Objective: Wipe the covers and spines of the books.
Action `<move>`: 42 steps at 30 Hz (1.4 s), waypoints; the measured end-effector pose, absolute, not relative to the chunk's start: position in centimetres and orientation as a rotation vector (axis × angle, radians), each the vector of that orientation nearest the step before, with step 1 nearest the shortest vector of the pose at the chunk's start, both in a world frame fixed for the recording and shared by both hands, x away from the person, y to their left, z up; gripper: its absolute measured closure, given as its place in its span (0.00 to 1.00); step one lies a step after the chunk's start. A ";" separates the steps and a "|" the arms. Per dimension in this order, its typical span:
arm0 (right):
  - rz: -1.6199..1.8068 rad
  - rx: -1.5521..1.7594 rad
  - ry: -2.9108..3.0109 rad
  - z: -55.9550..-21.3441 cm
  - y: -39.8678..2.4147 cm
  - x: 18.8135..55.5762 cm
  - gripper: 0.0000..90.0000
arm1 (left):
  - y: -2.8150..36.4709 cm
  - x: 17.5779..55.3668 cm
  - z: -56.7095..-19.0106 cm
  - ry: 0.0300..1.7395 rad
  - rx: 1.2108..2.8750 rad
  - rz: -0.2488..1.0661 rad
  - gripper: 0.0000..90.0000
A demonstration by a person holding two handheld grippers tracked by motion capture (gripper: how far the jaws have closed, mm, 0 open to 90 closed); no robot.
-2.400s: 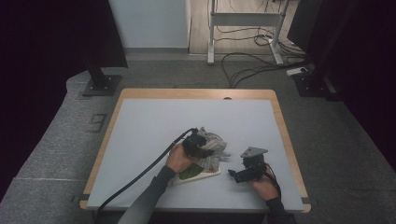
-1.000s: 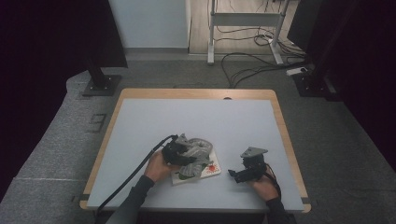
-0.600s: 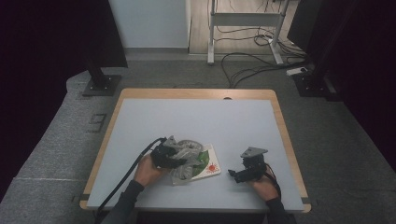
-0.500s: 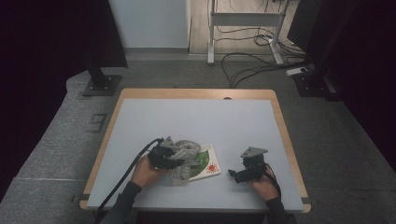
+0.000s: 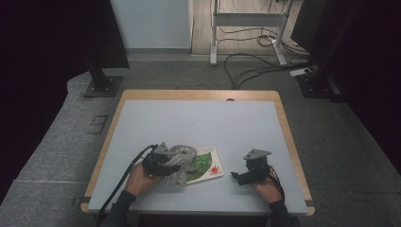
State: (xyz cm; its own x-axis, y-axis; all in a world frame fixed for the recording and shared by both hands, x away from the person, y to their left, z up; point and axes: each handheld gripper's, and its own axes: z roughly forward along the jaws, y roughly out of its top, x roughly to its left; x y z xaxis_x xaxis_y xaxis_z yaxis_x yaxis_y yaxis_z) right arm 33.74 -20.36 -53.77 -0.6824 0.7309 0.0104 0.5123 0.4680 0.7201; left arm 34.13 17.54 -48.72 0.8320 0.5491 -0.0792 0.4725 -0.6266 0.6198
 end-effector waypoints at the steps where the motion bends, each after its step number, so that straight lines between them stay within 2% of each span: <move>1: 1.036 1.058 2.421 -53.8 -20.4 33.7 0.00 | 17.6 33.9 -48.8 0.744 2.355 0.152 0.71; 14: 1.036 1.057 2.420 -53.8 -20.4 33.7 0.00 | 17.8 31.9 -49.0 0.739 2.351 0.152 0.70; 24: 1.035 1.058 2.421 -53.8 -20.4 33.7 0.00 | 16.8 32.1 -49.0 0.723 2.357 0.155 0.70; 36: 1.035 1.058 2.421 -53.8 -20.4 33.7 0.00 | 14.2 32.9 -48.9 0.676 2.376 0.152 0.70; 42: 1.035 1.057 2.421 -53.8 -20.4 33.7 0.00 | 12.1 33.4 -49.1 0.636 2.358 0.111 0.70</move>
